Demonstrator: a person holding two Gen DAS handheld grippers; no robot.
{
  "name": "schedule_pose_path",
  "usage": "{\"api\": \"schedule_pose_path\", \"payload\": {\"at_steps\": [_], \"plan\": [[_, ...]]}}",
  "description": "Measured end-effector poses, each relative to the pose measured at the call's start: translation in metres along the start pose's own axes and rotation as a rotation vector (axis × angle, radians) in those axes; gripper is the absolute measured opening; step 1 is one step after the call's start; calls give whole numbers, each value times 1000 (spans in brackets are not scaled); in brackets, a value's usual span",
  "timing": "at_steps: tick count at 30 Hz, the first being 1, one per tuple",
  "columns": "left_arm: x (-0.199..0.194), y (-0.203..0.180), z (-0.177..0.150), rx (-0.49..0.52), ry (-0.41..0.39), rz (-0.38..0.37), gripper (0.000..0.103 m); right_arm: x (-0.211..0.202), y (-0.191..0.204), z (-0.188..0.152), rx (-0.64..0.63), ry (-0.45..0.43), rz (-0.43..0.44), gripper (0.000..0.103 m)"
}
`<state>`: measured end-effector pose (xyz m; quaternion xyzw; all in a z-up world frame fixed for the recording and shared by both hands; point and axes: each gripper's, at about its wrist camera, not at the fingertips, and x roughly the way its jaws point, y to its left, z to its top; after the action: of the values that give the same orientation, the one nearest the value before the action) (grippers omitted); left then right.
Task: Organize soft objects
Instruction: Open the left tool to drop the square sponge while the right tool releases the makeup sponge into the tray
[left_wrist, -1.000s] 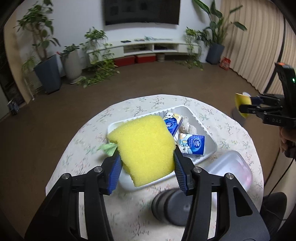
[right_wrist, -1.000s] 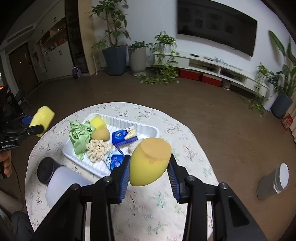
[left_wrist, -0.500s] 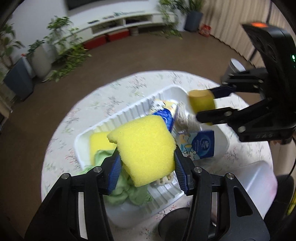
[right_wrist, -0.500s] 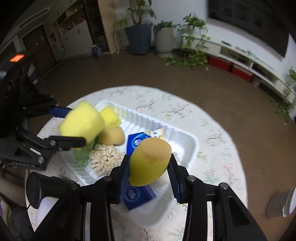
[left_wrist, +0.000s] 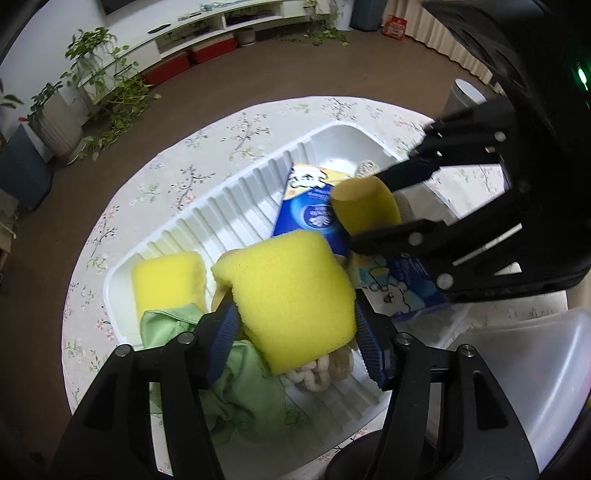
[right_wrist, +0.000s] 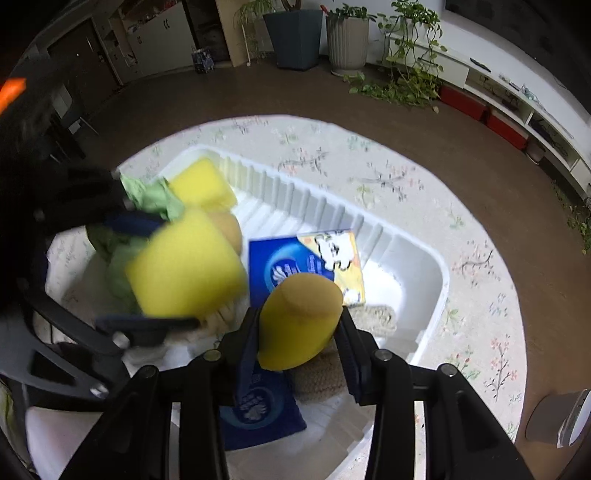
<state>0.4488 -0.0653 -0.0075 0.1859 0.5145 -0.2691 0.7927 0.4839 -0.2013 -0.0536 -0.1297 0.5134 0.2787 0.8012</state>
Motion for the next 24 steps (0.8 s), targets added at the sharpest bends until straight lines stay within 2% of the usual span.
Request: {"api": "schedule_pose_path", "payload": {"at_steps": [2,4,5,6,7,8,9,13,16,18,24], "plan": [[-4,4,-1,-29,-15,-4,62,-3,-2,-1,18,-9,9,46],[-6,6,-4,-43,-23,-2,74,-5,-4,0,30,-9,8,49],[-6,7,-4,-46,-25,2,77,-8,-5,0,36,-14,6,52],[-6,8,-5,-49,-23,0,80,-11,-6,-1,45,-20,13,57],[-6,9,-5,-50,-23,-1,82,-13,-6,-1,50,-24,17,69],[-7,9,-5,-53,-25,3,84,-17,-7,-1,51,-36,13,76],[-9,9,-6,-60,-30,7,88,-21,-7,-1,50,-51,8,76],[-23,9,-4,-76,-77,4,90,-35,-9,-1,63,-91,8,81],[-39,13,-3,-87,-117,18,98,-50,-11,-4,78,-127,15,86],[-50,16,-2,-100,-142,31,98,-58,-12,-7,83,-147,9,87],[-103,25,-15,-170,-268,101,103,-85,-23,-19,149,-213,-10,102]]}}
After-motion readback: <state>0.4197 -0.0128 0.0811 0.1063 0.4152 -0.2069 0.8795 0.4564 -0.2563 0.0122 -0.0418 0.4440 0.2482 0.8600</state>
